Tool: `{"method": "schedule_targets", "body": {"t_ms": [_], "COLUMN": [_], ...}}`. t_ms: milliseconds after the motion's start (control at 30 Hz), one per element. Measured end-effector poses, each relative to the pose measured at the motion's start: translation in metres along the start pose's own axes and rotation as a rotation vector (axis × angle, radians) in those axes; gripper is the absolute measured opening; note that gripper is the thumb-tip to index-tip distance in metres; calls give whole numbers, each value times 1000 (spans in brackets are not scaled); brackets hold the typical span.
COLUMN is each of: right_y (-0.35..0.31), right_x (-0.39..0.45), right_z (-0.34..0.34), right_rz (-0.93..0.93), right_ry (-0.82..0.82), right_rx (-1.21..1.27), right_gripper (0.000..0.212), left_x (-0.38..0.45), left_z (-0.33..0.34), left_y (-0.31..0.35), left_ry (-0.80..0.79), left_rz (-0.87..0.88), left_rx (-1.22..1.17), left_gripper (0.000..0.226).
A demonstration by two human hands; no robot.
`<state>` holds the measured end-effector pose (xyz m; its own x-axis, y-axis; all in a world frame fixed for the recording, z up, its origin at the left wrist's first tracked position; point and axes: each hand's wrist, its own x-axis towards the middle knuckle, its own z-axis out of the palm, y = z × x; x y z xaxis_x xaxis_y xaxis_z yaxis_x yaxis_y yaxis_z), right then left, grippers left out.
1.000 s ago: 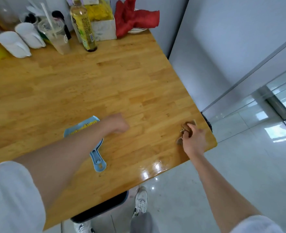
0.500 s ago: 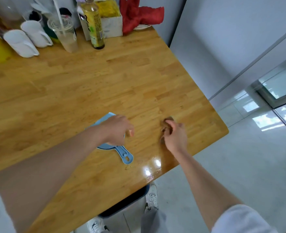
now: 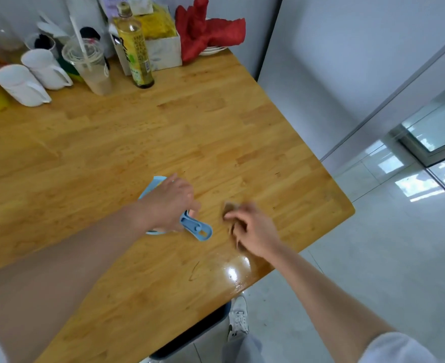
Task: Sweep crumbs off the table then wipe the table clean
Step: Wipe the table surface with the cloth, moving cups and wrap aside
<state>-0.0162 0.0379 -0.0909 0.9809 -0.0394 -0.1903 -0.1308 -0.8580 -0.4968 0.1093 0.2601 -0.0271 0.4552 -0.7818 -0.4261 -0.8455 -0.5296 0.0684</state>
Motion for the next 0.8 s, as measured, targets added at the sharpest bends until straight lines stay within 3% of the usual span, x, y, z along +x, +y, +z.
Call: {"method": "schedule_targets", "body": {"t_ms": [67,100,167,300,367,433,500,567,633,700,767,800], "right_y": [2,17,62,156,154,115,74,92,143,185,206,204], "right_x": [-8,-4,8,8,3,-9,-31,-43,-40,-32,-22,-16], "right_z": [-3,-13,-28,-68,-63,-41,-27,-29,-50,-78,-88,-85], "right_rz": [-168,-164,-34,588,680,476,111,-49,89,373,569,650], "right_ry": [-217,-224,-70,384,467,310,62,7,137,302,482,493], "right_rx": [-38,-37,14,174,229,140,71,32,48,272,422,370], "right_gripper": [29,27,26,32,30,32,33,34,32,30,30,31], "left_x": [22,39,67,128,159,185,204,219,229,232,232,230], "left_z": [-19,-30,-47,-70,-76,-78,-79,-78,-74,-70,-69,-68], "left_y": [-3,-1,6,26,30,33,34,37,41,42,45,46], "left_ry": [56,80,113,141,149,127,123,141,155,155,157,149], "left_rz": [-10,-9,-8,-11,-15,-17,-17,0,22,28,15,2], "left_rx": [23,38,58,121,157,180,209,230,233,228,224,220], "left_gripper": [28,28,26,20,20,23,26,27,29,30,32,35]}}
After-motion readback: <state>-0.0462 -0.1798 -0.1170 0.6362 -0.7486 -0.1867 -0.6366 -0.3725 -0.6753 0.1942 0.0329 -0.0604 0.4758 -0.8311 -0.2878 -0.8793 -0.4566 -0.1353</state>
